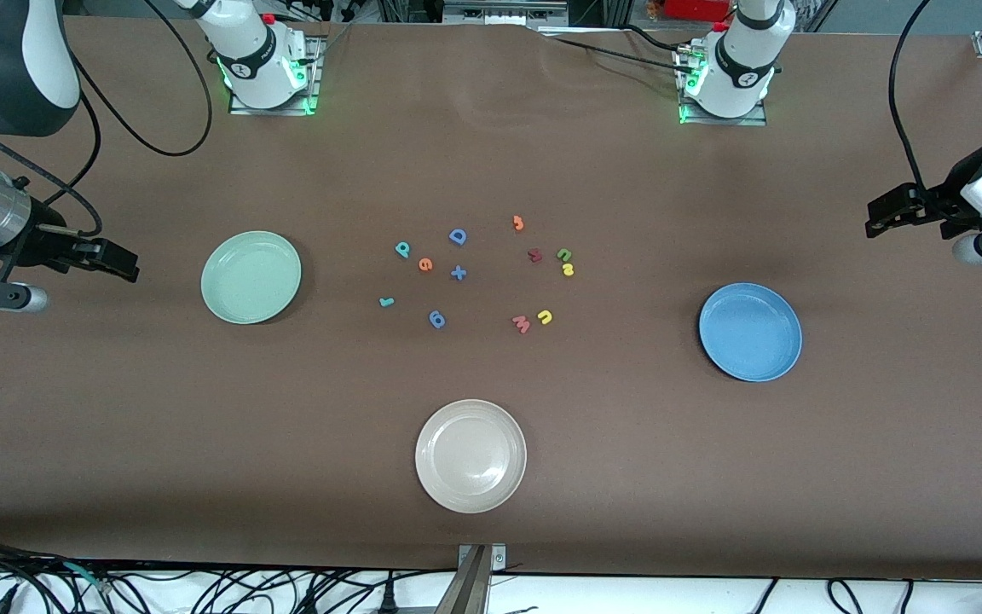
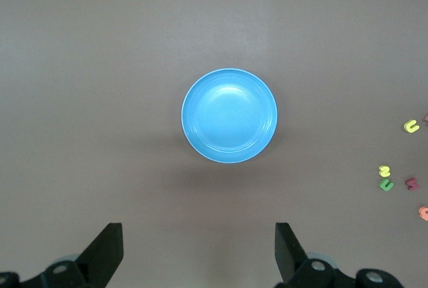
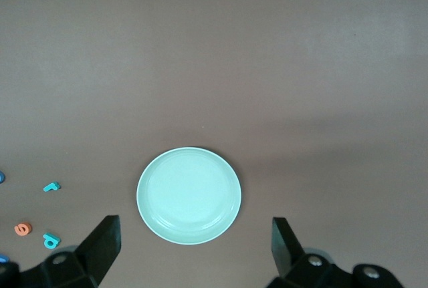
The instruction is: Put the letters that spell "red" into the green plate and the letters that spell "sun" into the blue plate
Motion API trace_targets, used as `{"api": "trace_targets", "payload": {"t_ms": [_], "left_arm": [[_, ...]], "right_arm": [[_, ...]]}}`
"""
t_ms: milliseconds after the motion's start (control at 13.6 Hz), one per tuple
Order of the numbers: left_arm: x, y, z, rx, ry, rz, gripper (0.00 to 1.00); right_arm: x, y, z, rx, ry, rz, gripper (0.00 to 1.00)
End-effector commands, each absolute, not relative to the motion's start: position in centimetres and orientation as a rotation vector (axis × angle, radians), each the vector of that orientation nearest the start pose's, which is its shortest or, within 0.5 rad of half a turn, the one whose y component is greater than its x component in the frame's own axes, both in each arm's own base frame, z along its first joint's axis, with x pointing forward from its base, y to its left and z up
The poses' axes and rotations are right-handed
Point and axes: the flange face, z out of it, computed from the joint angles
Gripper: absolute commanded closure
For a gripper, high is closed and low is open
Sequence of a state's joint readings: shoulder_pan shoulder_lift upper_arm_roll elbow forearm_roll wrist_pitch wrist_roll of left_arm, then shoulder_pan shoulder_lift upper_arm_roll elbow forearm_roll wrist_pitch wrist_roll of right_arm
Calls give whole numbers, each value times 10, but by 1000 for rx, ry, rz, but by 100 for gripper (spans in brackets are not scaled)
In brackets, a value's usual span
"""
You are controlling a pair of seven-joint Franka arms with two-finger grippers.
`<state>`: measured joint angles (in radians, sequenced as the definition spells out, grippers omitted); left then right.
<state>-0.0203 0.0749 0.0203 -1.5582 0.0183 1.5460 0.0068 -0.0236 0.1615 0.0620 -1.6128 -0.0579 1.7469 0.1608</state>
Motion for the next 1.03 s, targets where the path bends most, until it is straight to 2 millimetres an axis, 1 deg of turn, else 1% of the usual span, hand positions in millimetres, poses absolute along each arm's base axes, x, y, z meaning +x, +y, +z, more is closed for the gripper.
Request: {"api": "trace_targets", "payload": {"t_ms": [0,664,959], "left_arm": [[575,0,589,-3148,43,123,0],[576,0,589,-3148,43,118,0],[576,0,589,-3148,43,118,0]], "right_arm": [[610,20,531,-3170,192,43,0],[610,20,530,-3170,156,53,0],[608,20,528,-3171,166,80,0]]}}
